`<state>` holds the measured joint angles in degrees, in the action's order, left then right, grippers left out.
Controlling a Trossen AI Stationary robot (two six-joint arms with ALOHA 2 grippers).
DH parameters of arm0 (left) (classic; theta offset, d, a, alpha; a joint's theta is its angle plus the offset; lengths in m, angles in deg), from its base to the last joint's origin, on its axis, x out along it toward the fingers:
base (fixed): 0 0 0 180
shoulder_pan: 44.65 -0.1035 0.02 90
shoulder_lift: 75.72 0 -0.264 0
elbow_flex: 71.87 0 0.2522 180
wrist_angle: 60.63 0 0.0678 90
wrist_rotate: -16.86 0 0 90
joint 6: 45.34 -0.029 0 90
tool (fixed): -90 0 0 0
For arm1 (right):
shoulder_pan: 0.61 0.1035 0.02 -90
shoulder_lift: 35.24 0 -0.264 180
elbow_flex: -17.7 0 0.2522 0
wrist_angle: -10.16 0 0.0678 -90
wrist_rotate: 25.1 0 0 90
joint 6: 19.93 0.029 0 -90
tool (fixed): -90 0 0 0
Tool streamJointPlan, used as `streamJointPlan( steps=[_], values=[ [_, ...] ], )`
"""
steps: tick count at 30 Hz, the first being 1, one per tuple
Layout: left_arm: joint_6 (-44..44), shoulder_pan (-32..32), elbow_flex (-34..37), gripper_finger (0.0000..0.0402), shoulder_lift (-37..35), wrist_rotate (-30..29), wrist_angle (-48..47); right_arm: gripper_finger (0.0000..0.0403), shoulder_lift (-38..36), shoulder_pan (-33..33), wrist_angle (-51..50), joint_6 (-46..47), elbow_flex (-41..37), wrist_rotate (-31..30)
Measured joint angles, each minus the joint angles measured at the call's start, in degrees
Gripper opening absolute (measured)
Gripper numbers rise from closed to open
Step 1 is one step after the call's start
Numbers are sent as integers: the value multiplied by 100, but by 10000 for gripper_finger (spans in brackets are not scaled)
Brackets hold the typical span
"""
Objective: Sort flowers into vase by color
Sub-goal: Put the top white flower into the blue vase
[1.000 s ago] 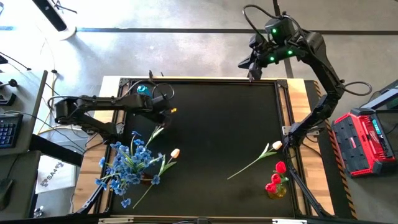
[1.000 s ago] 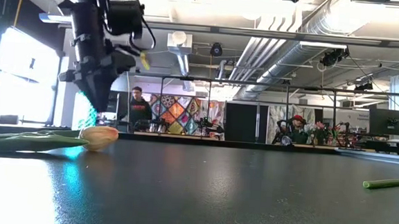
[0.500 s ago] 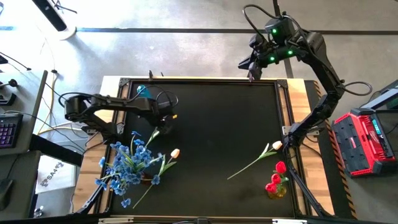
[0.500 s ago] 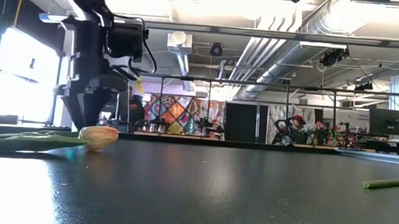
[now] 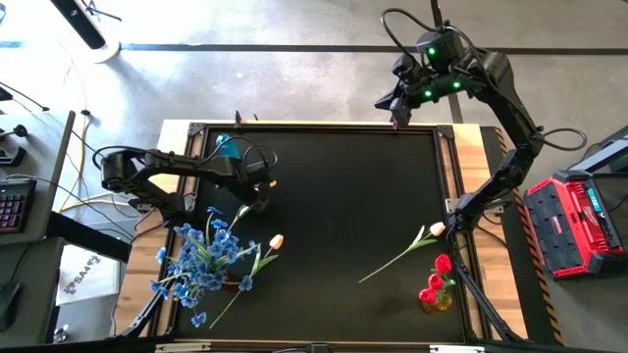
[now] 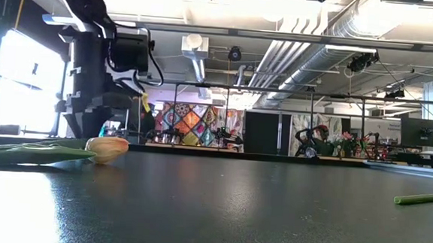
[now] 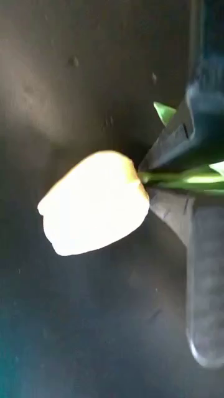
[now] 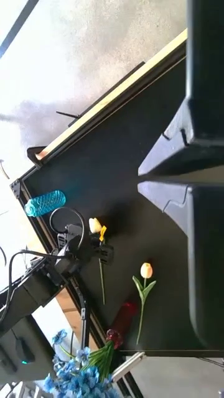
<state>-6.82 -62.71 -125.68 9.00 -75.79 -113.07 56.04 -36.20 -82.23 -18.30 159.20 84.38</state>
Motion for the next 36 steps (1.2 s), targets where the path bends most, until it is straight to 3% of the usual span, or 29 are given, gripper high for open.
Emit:
streamJointPlan(
  steps=[3,9,14,20,27,33,36],
  values=[
    [22,7,-104,7,-50,187,57,4,0,54,2,-3,0,-14],
    [6,7,-491,11,-297,516,54,2,0,222,87,6,0,-269],
    [-330,-112,-1053,3,-714,437,307,1,0,340,181,51,0,-293],
    [-940,-569,-1762,1,-1331,-167,667,0,0,462,435,120,0,-450],
    [-1949,-1077,-2461,1,-2107,-1458,955,0,0,643,448,305,0,-942],
    [-2751,-1502,-2548,1,-2755,-2964,1208,0,0,858,407,425,0,-1289],
    [-3059,-1737,-2534,1,-2962,-3093,1560,0,0,928,407,526,0,-1418]
  ],
)
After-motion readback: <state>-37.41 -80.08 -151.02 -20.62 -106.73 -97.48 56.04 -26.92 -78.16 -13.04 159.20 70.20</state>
